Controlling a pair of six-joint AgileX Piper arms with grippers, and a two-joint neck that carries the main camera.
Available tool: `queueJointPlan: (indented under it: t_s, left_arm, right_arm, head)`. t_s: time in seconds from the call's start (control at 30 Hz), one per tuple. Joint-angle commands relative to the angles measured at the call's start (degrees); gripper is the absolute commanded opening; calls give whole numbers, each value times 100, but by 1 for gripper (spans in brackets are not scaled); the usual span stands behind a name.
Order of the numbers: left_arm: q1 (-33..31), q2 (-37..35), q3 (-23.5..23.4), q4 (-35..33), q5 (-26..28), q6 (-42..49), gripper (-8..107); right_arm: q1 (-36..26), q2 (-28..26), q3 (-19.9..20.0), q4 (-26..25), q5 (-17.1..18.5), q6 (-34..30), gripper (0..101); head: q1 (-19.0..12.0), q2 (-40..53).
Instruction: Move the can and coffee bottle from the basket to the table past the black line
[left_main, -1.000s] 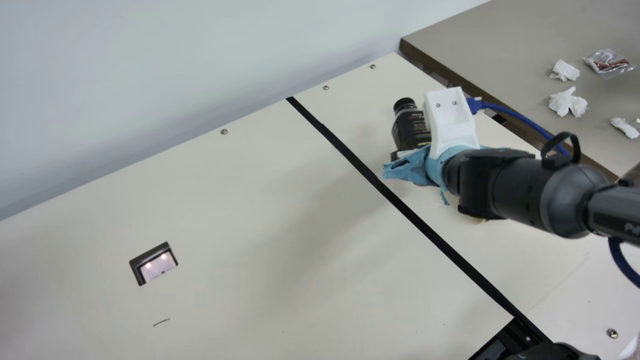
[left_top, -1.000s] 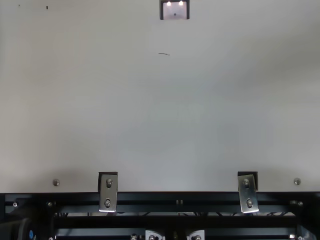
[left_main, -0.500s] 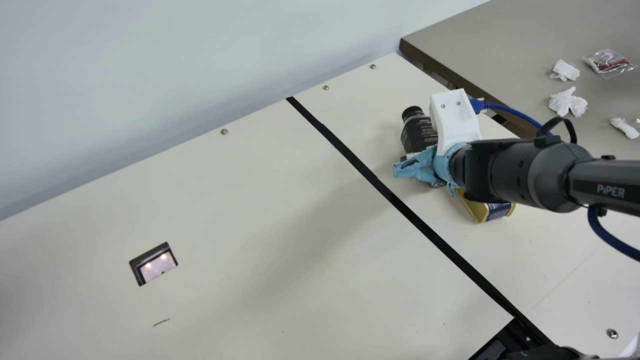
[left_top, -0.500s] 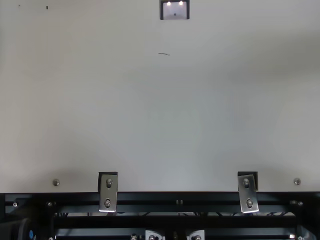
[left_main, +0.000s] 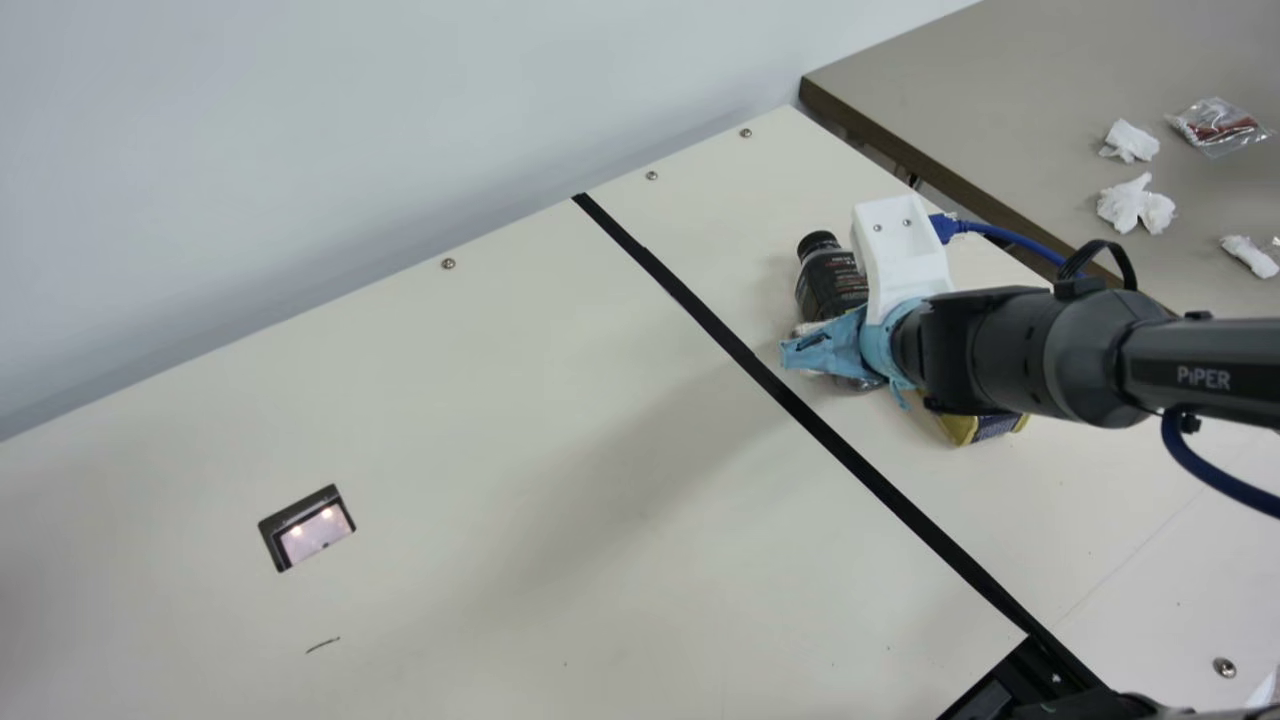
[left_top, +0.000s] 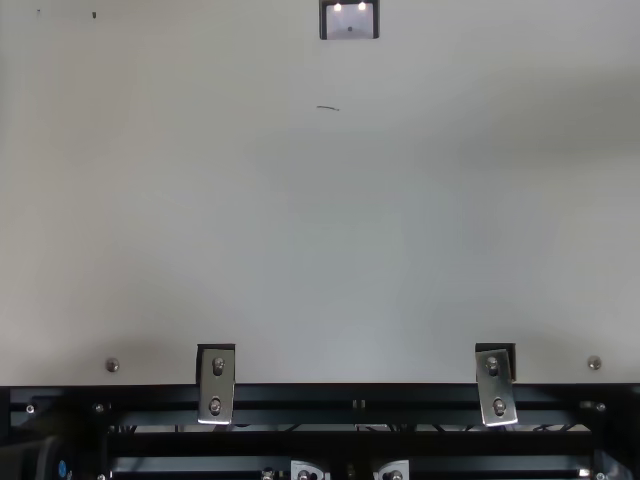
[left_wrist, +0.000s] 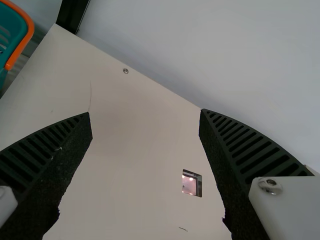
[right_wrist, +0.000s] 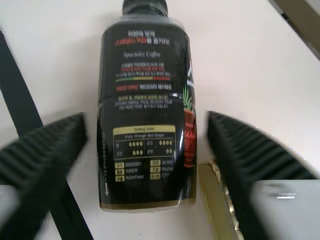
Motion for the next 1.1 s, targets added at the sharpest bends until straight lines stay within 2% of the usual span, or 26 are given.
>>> queueJointPlan:
  t_s: [0.0,0.2,0.43,0.6,0.87,1.07]
  left_arm:
    - [0,0,0,0,0,0,90]
    - [0,0,0,0,0,0,90]
    - [0,0,0,0,0,0,90]
    - [0,0,0,0,0,0,90]
    - [0,0,0,0,0,0,90]
    - [0,0,0,0,0,0,90]
  right_arm:
    - [20,-81,11,6,-50,24,101]
    - [159,-442,25,187,-129,-90,101]
    - [507,-943,-56,901,-293,-646,101]
    - [768,-1125,-18,901,-288,-477,101]
    - [1175,-1355,119,901,-69,-146,101]
    - [1619,-1544,209,901,156,89,101]
  head:
    - [-127,-129]
    - [-127,-129]
    - [-127,-129]
    - [-127,-129]
    - [-137,-96]
    - [-238,419]
